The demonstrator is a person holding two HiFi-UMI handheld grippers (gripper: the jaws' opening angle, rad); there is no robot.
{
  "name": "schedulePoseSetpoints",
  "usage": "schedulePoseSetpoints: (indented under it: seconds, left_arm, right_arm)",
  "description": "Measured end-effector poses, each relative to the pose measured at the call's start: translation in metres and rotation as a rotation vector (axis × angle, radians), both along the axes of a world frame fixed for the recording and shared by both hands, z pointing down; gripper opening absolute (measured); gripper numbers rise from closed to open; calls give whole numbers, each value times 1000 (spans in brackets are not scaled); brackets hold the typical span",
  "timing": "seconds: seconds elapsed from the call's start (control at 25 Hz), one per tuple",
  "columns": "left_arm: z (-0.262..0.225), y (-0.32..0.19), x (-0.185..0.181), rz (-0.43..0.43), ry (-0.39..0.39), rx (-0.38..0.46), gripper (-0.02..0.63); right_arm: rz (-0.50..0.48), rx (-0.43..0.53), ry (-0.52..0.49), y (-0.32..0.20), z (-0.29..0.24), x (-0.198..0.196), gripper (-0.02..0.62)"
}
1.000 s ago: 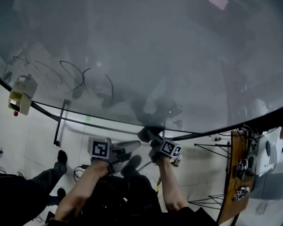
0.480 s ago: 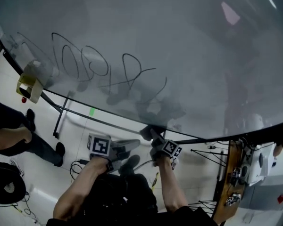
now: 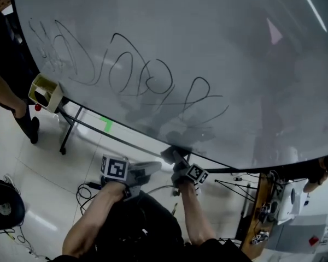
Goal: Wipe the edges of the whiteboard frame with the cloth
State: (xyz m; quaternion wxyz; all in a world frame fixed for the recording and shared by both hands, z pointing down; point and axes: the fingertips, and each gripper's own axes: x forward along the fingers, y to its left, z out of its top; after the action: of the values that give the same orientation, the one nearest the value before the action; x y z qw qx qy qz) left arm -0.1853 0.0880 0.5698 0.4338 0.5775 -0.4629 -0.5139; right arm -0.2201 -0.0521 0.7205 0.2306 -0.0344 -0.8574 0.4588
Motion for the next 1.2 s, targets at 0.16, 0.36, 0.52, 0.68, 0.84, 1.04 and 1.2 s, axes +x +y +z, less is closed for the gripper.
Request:
schedulePoseSetpoints:
  seconds: [0.16,0.36,0.52,0.68,0.84,1.04,1.2]
  left_arm:
    - [-3,6,-9,-32,-26,-14,-12]
    - [7,11,-23,-75,-6,-55,-12]
    - [6,6,-40,-103,-59,-94,-12]
    - [11,3,-46,-133,-77,-152,-12]
    - [7,5,-51,-175,-92,-166,-12]
    - [10,17,-53,-215,-99,-227,-12]
    - [12,26,-58,-245,-77,-221,-12]
  right_arm:
    - [-50,-1,-1,14,9,-5,117]
    - [-73,-23,-40,27,14,-12,117]
    - [-116,-43,-62,41,9,-19,117]
    - [-156,-23,-76,50,5,-23,117]
    - [-192,5,-97,65,-2,-29,117]
    - [-210,19,-72,73,-1,-36,117]
    - [-235,19,-72,87,-2,-45,117]
